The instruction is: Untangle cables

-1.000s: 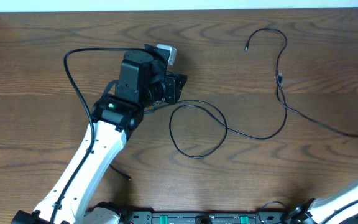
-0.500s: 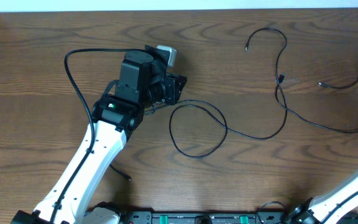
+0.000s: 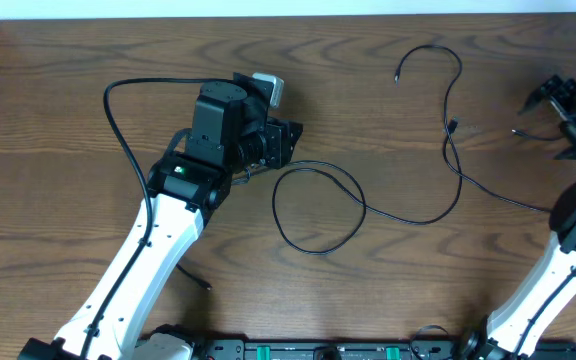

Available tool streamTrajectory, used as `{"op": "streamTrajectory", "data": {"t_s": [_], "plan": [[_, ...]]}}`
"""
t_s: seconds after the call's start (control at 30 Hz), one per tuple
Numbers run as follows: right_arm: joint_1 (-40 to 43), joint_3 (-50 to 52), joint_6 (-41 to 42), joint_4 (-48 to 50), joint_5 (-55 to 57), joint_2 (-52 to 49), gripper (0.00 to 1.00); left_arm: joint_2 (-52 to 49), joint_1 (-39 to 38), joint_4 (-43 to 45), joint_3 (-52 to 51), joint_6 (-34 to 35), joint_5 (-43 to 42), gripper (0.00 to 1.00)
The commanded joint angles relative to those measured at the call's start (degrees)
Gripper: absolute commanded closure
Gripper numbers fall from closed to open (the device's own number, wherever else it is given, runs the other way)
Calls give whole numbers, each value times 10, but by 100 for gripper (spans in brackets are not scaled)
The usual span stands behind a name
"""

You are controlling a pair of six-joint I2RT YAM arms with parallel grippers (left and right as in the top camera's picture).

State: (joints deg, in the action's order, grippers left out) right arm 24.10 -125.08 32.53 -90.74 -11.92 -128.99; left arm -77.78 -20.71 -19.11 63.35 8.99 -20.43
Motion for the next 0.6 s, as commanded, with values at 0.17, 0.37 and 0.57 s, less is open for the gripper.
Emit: {"op": "streamTrajectory", "data": {"t_s": [0.17, 0.37, 0.57], "plan": [[-88, 82, 279, 29, 152, -3, 1, 9, 2, 1, 3, -3, 5, 50], [-140, 122, 315, 31, 221, -3, 1, 9, 2, 1, 3, -3, 5, 50], [-183, 190, 397, 76, 219, -3, 1, 9, 2, 1, 3, -3, 5, 49]]}}
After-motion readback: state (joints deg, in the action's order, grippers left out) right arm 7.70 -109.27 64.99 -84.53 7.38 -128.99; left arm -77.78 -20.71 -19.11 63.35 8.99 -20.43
